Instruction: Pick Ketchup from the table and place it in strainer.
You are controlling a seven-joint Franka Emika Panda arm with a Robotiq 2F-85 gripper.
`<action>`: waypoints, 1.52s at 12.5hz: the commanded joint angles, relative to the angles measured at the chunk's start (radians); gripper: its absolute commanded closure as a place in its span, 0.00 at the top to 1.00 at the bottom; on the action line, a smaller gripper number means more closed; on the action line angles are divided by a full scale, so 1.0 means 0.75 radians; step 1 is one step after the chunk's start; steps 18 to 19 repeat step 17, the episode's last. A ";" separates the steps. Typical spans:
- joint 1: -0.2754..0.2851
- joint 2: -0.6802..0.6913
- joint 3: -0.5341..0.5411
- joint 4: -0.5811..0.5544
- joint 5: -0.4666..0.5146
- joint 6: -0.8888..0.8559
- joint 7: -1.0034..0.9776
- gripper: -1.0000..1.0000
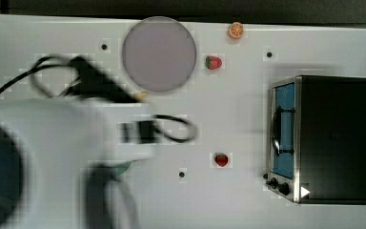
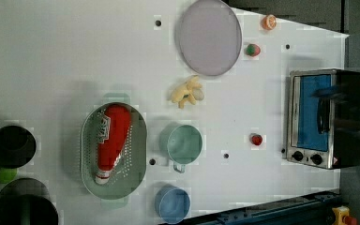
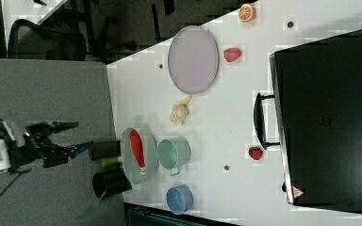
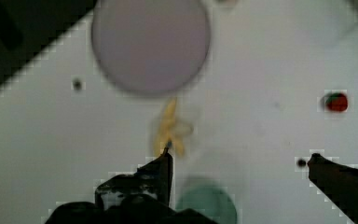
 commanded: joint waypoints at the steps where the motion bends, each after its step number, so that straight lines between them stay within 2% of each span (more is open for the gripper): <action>1: -0.053 0.020 -0.190 -0.023 0.000 -0.061 -0.057 1.00; 5: -0.053 0.015 -0.370 -0.019 0.006 -0.114 -0.091 1.00; 10: -0.049 0.027 -0.326 -0.017 0.015 -0.121 -0.090 1.00; 13: -0.042 0.027 -0.308 -0.017 0.041 -0.211 -0.089 1.00; 19: -0.041 0.028 -0.300 -0.017 0.041 -0.197 -0.089 1.00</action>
